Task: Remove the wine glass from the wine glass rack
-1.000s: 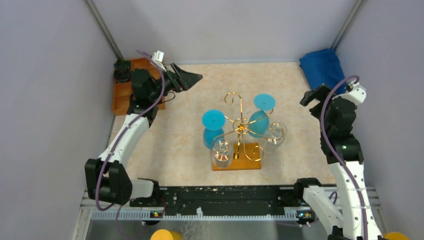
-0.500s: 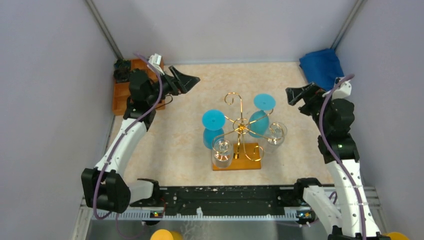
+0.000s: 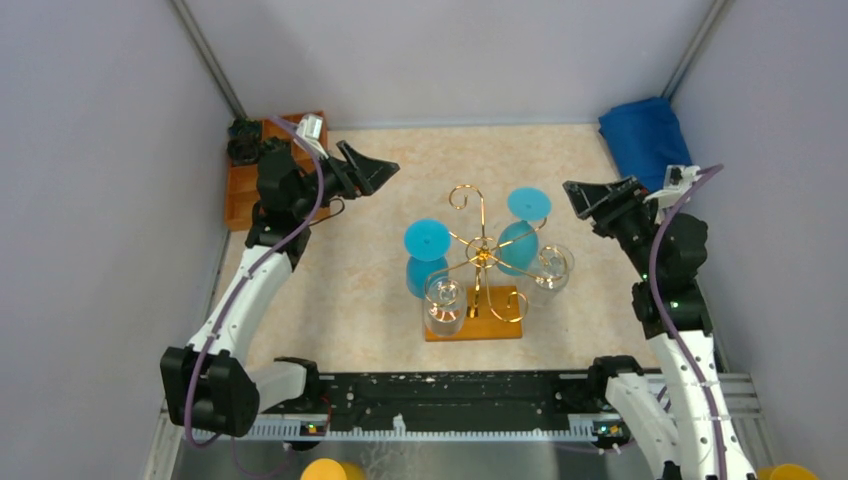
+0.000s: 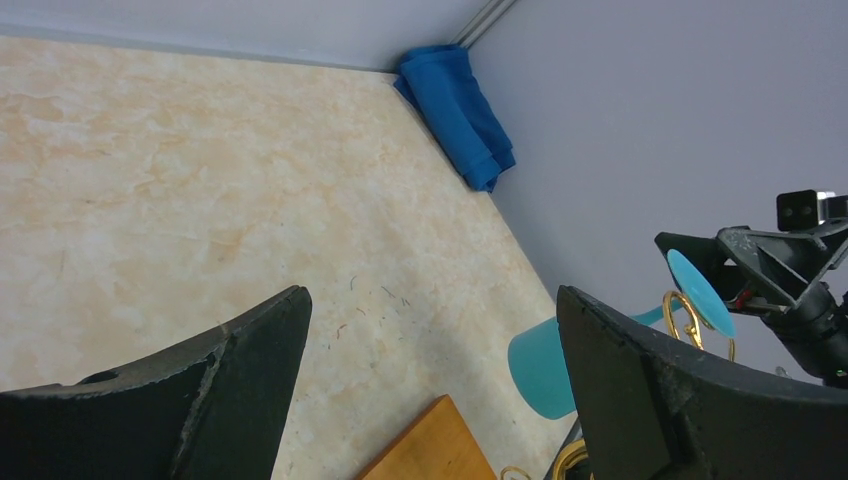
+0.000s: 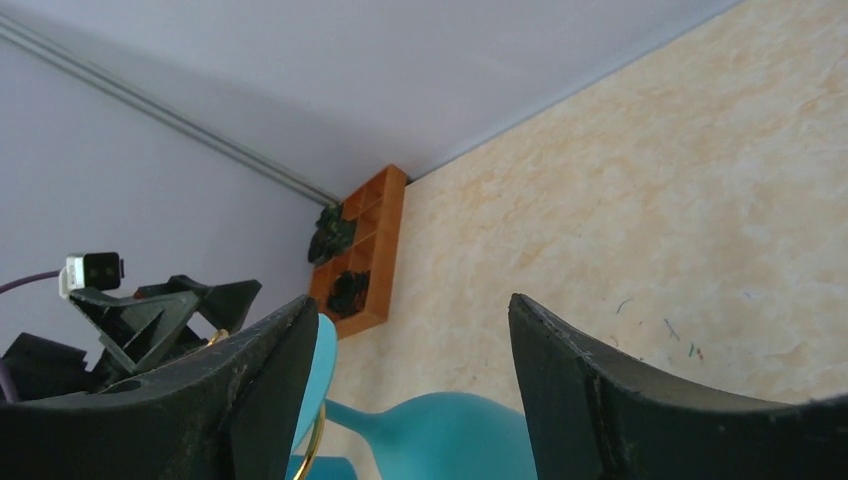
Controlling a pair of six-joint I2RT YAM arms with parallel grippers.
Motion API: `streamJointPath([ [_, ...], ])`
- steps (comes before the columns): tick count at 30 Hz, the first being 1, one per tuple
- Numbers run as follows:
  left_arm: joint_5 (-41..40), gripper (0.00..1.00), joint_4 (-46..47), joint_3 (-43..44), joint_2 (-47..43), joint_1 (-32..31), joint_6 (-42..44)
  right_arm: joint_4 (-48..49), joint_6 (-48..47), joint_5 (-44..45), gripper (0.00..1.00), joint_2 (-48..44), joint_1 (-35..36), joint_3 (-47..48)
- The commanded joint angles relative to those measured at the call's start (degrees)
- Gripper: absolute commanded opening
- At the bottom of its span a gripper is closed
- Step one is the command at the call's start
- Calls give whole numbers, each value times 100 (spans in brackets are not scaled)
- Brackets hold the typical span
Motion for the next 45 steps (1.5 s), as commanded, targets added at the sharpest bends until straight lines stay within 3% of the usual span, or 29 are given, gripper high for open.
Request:
streamJointPath([
  [1, 205, 98, 49, -47, -65, 29, -14, 648, 707, -484, 71, -46, -75, -294],
  [8, 210, 99, 38, -90, -179, 29, -37, 759, 1014, -762, 70, -78, -91, -287],
  [12, 216, 99, 42, -124, -219, 29, -54, 760, 1189, -903, 62, -204, -93, -332],
  [22, 241, 99, 161, -263, -233, 33, -156, 601, 1467, -1446, 57, -351, -94, -421],
  [29, 295, 99, 258, -325, -209, 29, -237, 563, 1454, -1593, 46, -307, -90, -459],
  [45, 236, 99, 213, -394, -285, 30, -202, 1010, 1673, -1923, 37, -86, -91, -452],
])
